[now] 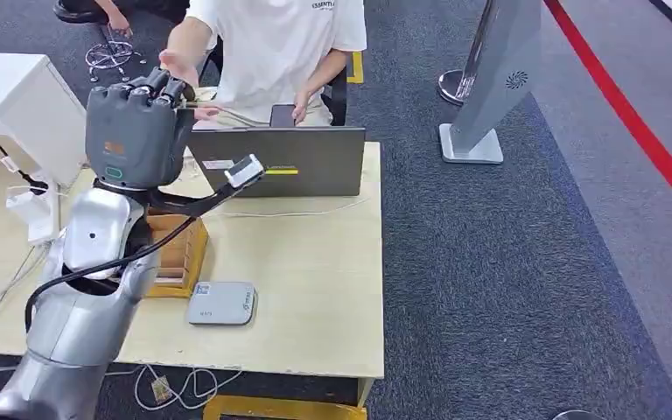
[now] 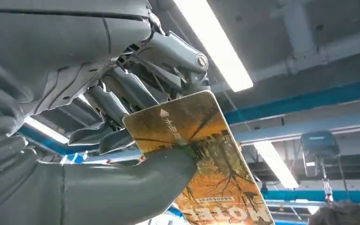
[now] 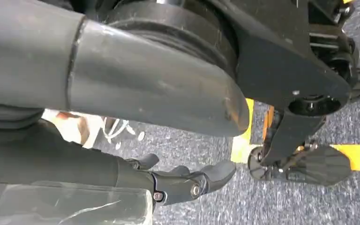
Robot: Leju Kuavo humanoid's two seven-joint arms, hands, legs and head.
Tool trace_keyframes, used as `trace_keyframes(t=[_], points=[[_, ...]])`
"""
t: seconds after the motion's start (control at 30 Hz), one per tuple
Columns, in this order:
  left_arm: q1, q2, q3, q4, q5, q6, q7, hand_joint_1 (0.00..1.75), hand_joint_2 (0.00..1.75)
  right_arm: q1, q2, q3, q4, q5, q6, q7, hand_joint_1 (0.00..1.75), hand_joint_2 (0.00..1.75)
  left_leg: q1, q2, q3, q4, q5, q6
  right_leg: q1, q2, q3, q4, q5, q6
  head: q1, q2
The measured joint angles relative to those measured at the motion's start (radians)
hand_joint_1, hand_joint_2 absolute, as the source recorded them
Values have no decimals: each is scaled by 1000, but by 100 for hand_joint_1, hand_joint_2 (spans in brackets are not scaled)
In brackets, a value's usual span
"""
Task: Pass the card to the sensor for recognition and then transmit it.
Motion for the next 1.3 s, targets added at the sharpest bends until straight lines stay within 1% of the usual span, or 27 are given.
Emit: trace_keyframes(t=[0.07, 0.23, 0.33, 0.4, 0.43, 0.5, 0.63, 0.67, 0.83, 1.0, 1.3], points=[[-10, -15, 1, 18, 0, 0, 0, 175, 175, 0, -1, 6, 0, 0, 0, 0, 0, 0, 0, 0, 0, 0, 0, 0, 0, 0, 0, 0, 0, 0, 0, 0], [-19, -33, 4, 46, 0, 0, 1, 175, 175, 0, -2, 20, 2, 0, 0, 0, 0, 0, 0, 0, 0, 0, 0, 0, 0, 0, -1, 0, -1, 0, 0, 0], [-35, -32, 4, 73, 0, -2, 63, 175, 175, 0, -2, 27, 2, 3, 8, -6, 0, 0, 0, 0, 0, 0, 0, 0, 0, 0, -3, 0, -1, 0, 0, 0], [-69, -30, -10, 136, 0, 17, 126, 175, 175, -1, -2, 32, 2, 4, 13, -3, 0, 0, 0, 0, 0, 0, 0, 0, 0, 0, -3, 0, -1, 0, 0, 0], [-84, -30, -16, 174, -1, 37, 141, 175, 175, -3, -2, 39, 2, 11, 13, 5, 0, 0, 0, 0, 0, 0, 0, 0, 0, 0, -3, 0, -1, 0, 0, 0], [-108, -46, -17, 231, -1, 51, 154, 175, 175, -5, -2, 51, 2, 15, 11, 11, 0, 0, 0, 0, 0, 0, 0, 0, 0, -1, -2, 0, -1, 1, 0, 0], [-141, -55, -18, 310, -1, 32, 167, 175, 175, -6, -1, 61, 2, 11, -2, 14, 0, 0, 0, 1, 0, 0, 0, 0, 0, 0, -1, 0, 0, 1, 0, 0], [-141, -55, -18, 321, -1, 29, 166, 0, 175, -6, -1, 64, 2, 11, -2, 14, 0, 0, 0, 1, 0, 0, 0, 0, 0, 1, -1, 0, 0, 1, 0, 0], [-144, -55, -18, 379, -1, -13, 152, 0, 175, -6, -1, 76, 2, 9, 2, 14, 0, 0, 0, 0, -1, 0, 0, 0, 0, 0, -1, 0, -1, 1, 0, 0], [-150, -54, -13, 429, -1, -6, 166, 0, 175, -5, -1, 86, 2, -1, 1, 13, 0, 0, 0, 0, -2, 0, 0, 0, 0, 0, -2, 0, -1, 1, 0, 0], [-149, -53, -12, 456, -1, -2, 163, 0, 175, -5, -1, 98, 2, -13, 2, 17, 0, 0, 0, 0, -2, 0, 0, 0, 0, 0, -1, 0, -1, 2, 0, 0]])
